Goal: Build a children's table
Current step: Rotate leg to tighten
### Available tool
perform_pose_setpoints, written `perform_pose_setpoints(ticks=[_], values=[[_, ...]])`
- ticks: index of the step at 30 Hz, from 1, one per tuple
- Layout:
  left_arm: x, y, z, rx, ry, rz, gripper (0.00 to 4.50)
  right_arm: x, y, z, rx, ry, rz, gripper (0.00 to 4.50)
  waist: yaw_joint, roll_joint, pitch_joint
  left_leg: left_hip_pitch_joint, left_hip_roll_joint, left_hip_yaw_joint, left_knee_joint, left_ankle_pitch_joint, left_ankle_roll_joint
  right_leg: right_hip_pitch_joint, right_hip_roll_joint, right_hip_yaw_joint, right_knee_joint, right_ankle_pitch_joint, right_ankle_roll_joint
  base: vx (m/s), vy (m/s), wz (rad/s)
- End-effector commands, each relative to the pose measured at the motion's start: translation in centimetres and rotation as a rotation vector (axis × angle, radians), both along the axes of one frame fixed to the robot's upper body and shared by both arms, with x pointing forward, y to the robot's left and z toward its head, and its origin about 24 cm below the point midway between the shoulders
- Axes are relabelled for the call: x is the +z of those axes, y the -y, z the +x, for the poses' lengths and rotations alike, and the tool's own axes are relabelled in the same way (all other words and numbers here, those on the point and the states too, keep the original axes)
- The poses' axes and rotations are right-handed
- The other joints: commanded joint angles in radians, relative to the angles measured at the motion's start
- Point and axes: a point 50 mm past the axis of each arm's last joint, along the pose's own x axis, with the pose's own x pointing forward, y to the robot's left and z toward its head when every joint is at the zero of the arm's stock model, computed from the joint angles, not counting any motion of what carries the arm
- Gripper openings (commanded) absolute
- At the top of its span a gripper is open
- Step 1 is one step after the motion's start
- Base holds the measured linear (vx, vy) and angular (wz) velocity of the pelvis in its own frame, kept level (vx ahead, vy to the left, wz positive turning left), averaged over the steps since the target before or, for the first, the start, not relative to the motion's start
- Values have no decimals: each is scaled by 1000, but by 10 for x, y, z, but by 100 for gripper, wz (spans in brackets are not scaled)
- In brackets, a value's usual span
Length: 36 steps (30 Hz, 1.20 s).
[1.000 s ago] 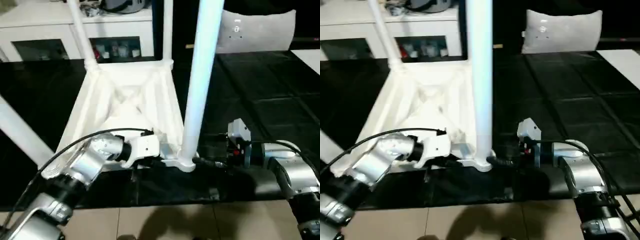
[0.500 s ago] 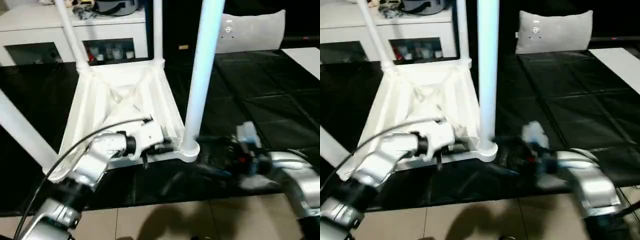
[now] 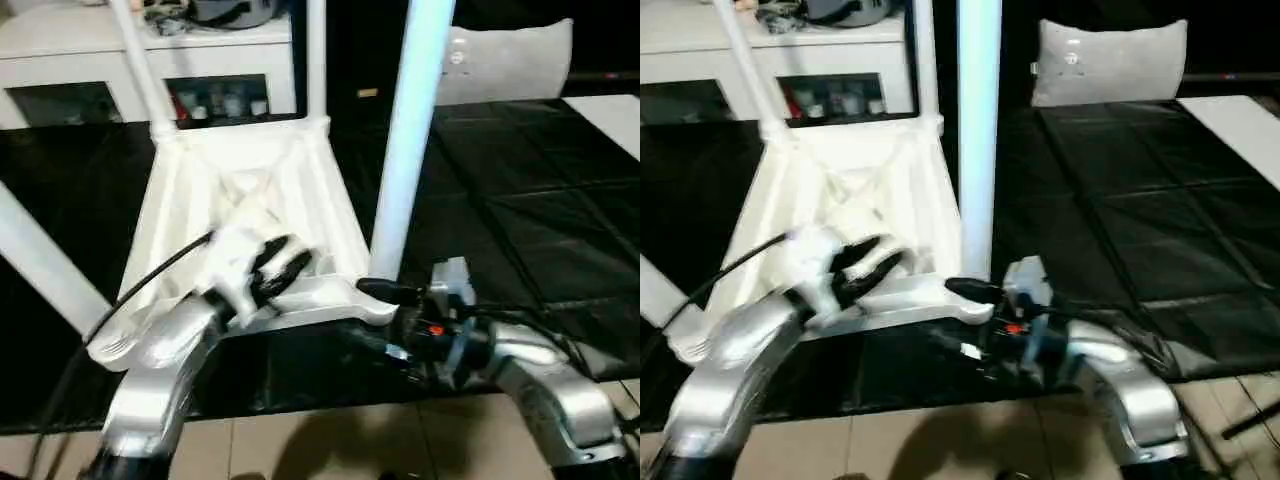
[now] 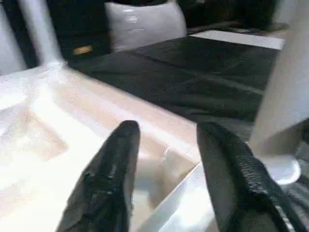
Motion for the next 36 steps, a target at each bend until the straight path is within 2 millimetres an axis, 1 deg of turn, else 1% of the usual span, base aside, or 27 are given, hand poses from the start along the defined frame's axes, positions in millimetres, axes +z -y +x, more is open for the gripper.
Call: perform_pose_setpoints(ticks=[1, 2, 3, 4, 5, 7, 8, 9, 12, 14, 17, 18, 19, 20, 21, 22, 23, 24, 26, 27, 29, 30, 31, 33, 34, 35, 36], values=[[5, -4, -4, -1, 15, 2, 254, 0, -3, 2, -11, 11, -17, 445, -3, -16, -49, -12, 1, 17, -72, -286, 64, 49, -32, 26, -115, -633, 57, 0, 0, 0], [4, -6, -9, -11, 5, 2, 269, 0, -5, 3, -16, 13, -17, 445, -9, -9, -46, -11, 8, 9, -78, -326, 61, 53, -32, 22, -117, -626, 57, 0, 0, 0], [4, -6, -12, -19, -5, 4, 269, -1, -6, 6, -44, 11, -15, 445, -10, -12, -45, -4, 10, 10, -78, -341, 61, 50, -31, 22, -121, -622, 55, 0, 0, 0], [3, -7, -14, -22, -15, 3, 276, -2, -8, 10, -76, 12, -17, 445, -14, -8, -43, -3, 15, 4, -84, -365, 58, 55, -35, 22, -119, -601, 41, 0, 0, 0], [3, -7, -16, -33, -24, -1, 298, -4, -8, 14, -118, 17, -26, 445, -18, -8, -42, -8, 19, 0, -89, -379, 52, 60, -37, 24, -114, -585, 33, 0, 0, 0], [2, -7, -20, -49, -39, -1, 307, -5, -9, 20, -165, 16, -29, 445, -23, -8, -41, -6, 16, -1, -90, -392, 44, 59, -39, 28, -113, -588, 26, 0, 0, 0], [2, -8, -23, -61, -47, 2, 319, -5, -10, 22, -185, 12, -25, 445, -25, -9, -41, -9, 16, -3, -92, -394, 41, 62, -41, 30, -109, -581, 20, 0, 0, 0], [1, -8, -25, -71, -55, 2, 319, -5, -9, 23, -203, 12, -25, 445, -26, -10, -41, -9, 17, -4, -94, -394, 39, 62, -41, 32, -108, -577, 18, 0, 0, 0], [-1, -10, -32, -109, -77, 8, 348, -6, -5, 27, -266, 14, -32, 445, -28, -10, -43, -9, 14, 0, -94, -367, 39, 61, -42, 42, -101, -555, 4, 0, 0, 0], [0, -14, -39, -140, -93, 17, 363, -6, 3, 29, -314, 19, -40, 445, -25, -13, -45, -10, 16, 2, -95, -343, 42, 61, -41, 49, -95, -521, -13, 0, 0, 0], [1, -19, -47, -178, -127, 9, 385, -6, 15, 33, -378, 31, -54, 445, -19, -12, -47, -9, 20, 4, -97, -323, 42, 61, -41, 58, -84, -477, -43, 0, 0, 0], [0, -22, -51, -200, -148, 14, 392, -6, 23, 38, -441, 37, -65, 445, -18, -14, -46, -9, 19, 4, -98, -315, 42, 60, -39, 62, -80, -470, -49, 0, 0, 0], [0, -22, -51, -200, -148, 14, 402, -6, 23, 38, -441, 37, -65, 445, -18, -14, -46, -9, 19, 4, -98, -315, 42, 60, -39, 62, -80, -470, -49, 0, 0, 0], [0, -24, -53, -208, -157, 16, 411, -6, 27, 41, -471, 39, -71, 445, -19, -12, -46, -8, 17, 6, -97, -313, 40, 58, -36, 67, -79, -472, -57, 0, 0, 0], [-1, -26, -56, -220, -173, 19, 419, -5, 33, 46, -528, 42, -84, 445, -20, -18, -44, -9, 16, 8, -97, -311, 42, 58, -34, 68, -81, -478, -55, 0, 0, 0], [-1, -29, -60, -233, -195, 25, 427, -5, 42, 53, -603, 48, -101, 445, -20, -20, -43, -10, 14, 7, -99, -310, 40, 60, -35, 68, -78, -490, -56, 0, 0, 0], [-1, -29, -60, -233, -196, 26, 437, -5, 43, 53, -608, 48, -102, 445, -19, -17, -44, -9, 14, 7, -98, -311, 38, 59, -36, 67, -77, -497, -57, 0, 0, 0], [-2, -32, -63, -240, -217, 35, 445, -4, 51, 59, -667, 54, -115, 445, -20, -21, -41, -4, 14, 9, -97, -312, 37, 54, -35, 69, -81, -507, -55, 0, 0, 0], [-5, -41, -70, -248, -250, 46, 445, -3, 60, 64, -729, 63, -126, 445, -20, -21, -41, -4, 13, 10, -96, -306, 38, 54, -33, 70, -78, -499, -57, 0, 0, 0], [-6, -42, -71, -251, -255, 48, 445, -2, 61, 64, -733, 64, -128, 445, -21, -22, -41, -6, 12, 10, -96, -304, 38, 56, -33, 69, -76, -497, -57, 0, 0, 0], [-7, -46, -77, -271, -283, 57, 445, -2, 64, 66, -748, 66, -135, 445, -20, -22, -43, -6, 12, 10, -96, -292, 41, 57, -33, 71, -74, -489, -58, 0, 0, 0], [-14, -64, -89, -292, -368, 67, 445, -2, 73, 70, -806, 68, -146, 445, -20, -26, -42, -7, 11, 11, -95, -281, 47, 55, -33, 73, -71, -474, -64, 0, 0, 0], [-14, -65, -90, -292, -372, 67, 445, -2, 73, 70, -810, 68, -147, 445, -22, -24, -42, -9, 9, 11, -96, -280, 47, 56, -32, 73, -68, -473, -68, 0, 0, 0], [-22, -84, -94, -279, -421, 81, 445, -3, 80, 73, -856, 66, -158, 445, -27, -28, -37, -4, 8, 14, -96, -301, 49, 50, -28, 73, -74, -499, -61, 0, 0, 0], [-22, -84, -94, -279, -421, 81, 445, -3, 80, 73, -856, 66, -158, 445, -30, -28, -35, -4, 4, 14, -95, -313, 49, 49, -27, 71, -78, -527, -53, 0, 0, 0], [-31, -102, -95, -245, -447, 104, 445, -5, 83, 74, -858, 63, -172, 445, -30, -31, -33, -3, 1, 12, -95, -323, 51, 49, -28, 68, -85, -554, -39, 0, 0, 0], [-35, -111, -94, -216, -449, 116, 445, -5, 82, 73, -832, 66, -181, 445, -33, -30, -30, 0, -3, 13, -93, -343, 52, 46, -26, 65, -92, -595, -19, 0, 0, 0]])
